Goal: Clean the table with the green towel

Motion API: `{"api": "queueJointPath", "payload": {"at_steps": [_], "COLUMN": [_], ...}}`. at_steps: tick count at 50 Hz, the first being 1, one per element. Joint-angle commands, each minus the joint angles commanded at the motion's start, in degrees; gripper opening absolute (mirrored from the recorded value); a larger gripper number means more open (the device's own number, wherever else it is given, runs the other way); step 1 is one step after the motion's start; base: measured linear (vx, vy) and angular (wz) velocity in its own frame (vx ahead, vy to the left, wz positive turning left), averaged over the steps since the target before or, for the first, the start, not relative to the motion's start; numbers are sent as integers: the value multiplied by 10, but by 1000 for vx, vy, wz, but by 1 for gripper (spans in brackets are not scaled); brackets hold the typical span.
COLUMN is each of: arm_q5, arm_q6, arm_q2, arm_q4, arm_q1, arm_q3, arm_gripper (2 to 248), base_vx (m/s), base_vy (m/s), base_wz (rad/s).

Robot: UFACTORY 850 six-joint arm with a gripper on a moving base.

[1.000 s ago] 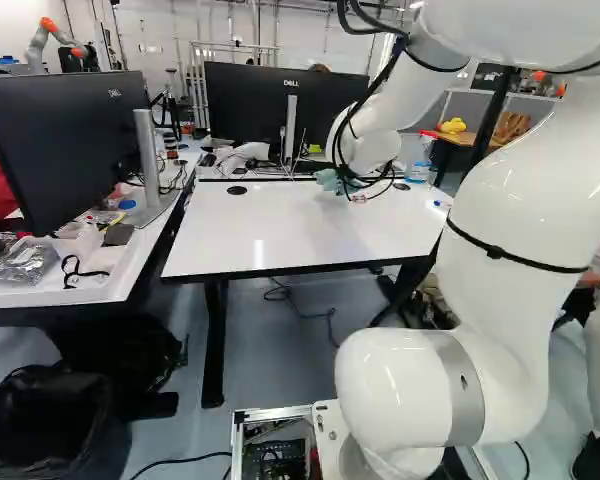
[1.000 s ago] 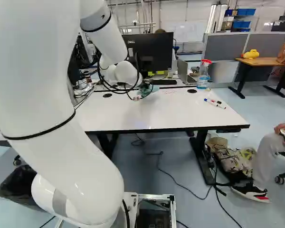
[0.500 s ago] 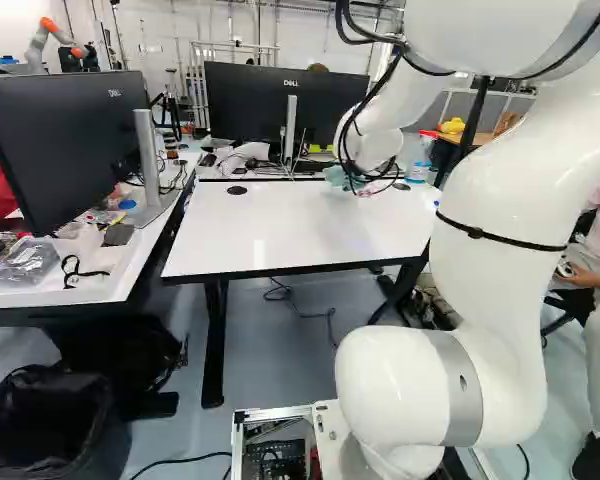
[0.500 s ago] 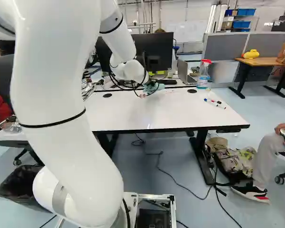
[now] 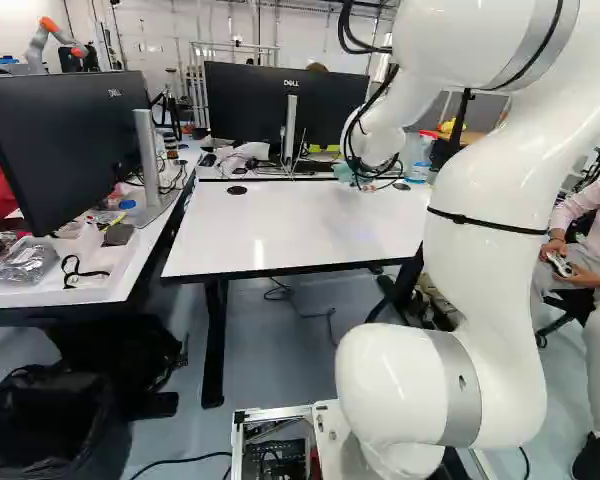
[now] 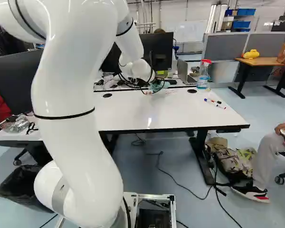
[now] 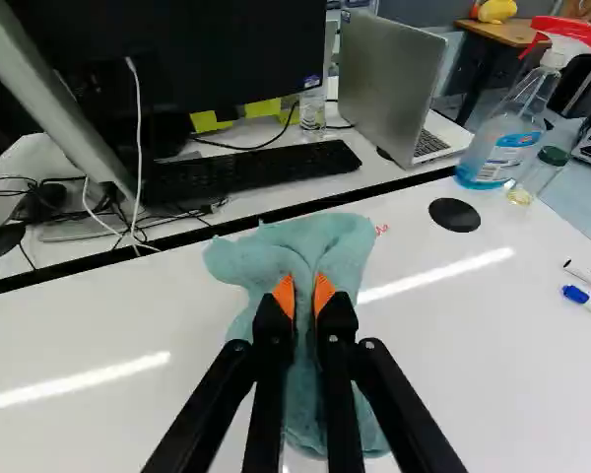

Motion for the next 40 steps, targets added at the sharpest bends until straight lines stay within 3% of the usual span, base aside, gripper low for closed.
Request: {"api": "queueJointPath", "payload": {"at_steps": [40], "arm_q5": [0], "arm_q6": [0], "arm_q2": [-109], "arm_q4": [0], "arm_q1": [-16], "arm_q3": [-136], "arm_gripper": [42], "base_vx": [0], "base_vy": [0], "base_wz": [0]}}
